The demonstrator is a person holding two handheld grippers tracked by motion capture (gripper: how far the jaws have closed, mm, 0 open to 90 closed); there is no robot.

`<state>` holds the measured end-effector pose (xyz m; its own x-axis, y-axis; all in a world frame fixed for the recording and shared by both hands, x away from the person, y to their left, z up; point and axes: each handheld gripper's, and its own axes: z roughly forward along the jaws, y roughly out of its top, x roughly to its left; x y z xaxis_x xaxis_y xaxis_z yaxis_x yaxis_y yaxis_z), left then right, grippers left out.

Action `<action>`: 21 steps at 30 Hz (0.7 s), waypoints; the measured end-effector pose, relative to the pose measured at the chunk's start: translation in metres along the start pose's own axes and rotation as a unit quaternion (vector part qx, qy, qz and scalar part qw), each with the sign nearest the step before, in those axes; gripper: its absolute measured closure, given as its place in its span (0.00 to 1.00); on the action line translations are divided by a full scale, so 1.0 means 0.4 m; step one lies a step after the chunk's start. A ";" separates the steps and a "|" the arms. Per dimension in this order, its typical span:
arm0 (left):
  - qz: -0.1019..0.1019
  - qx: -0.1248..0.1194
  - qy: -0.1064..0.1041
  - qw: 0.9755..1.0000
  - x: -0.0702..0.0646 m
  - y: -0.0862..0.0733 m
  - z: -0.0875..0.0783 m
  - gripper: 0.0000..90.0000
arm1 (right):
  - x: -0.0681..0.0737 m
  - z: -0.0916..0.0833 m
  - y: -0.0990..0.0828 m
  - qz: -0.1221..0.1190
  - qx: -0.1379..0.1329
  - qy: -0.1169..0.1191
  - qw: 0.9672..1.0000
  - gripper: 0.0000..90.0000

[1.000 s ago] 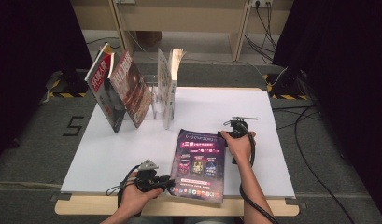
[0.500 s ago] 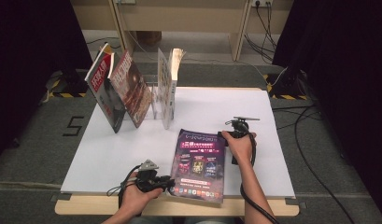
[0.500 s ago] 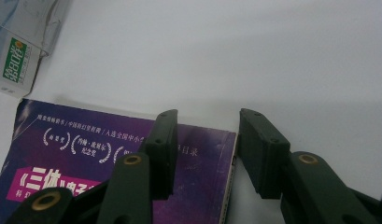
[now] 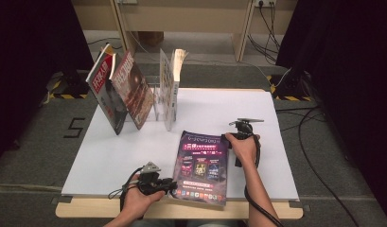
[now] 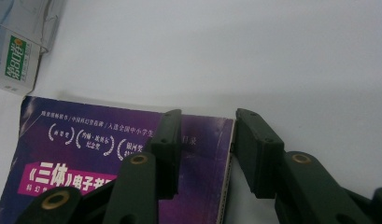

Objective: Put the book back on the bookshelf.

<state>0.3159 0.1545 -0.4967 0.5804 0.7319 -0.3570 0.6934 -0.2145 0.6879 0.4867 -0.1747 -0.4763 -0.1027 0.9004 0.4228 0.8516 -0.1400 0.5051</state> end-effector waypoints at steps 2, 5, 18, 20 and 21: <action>0.002 0.000 0.001 1.000 -0.001 0.000 0.000 0.78 | 0.000 -0.001 0.001 0.002 0.004 0.000 1.000 0.70; 0.002 0.000 0.001 1.000 -0.001 0.000 0.000 0.78 | 0.001 -0.002 0.000 0.003 0.006 0.000 1.000 0.70; 0.003 0.000 0.002 1.000 -0.001 0.000 0.000 0.78 | 0.006 -0.005 -0.001 0.010 0.017 -0.001 1.000 0.71; 0.003 0.000 0.002 1.000 -0.001 0.000 0.000 0.78 | 0.006 -0.005 -0.002 0.002 0.016 -0.002 1.000 0.71; 0.003 0.000 0.002 1.000 -0.001 0.000 0.000 0.78 | 0.006 -0.005 -0.002 0.003 0.016 -0.002 1.000 0.71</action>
<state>0.3155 0.1543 -0.4964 0.5821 0.7339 -0.3501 0.6905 -0.2187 0.6895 0.4849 -0.1732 -0.4742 -0.0963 0.9009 0.4232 0.8686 -0.1316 0.4778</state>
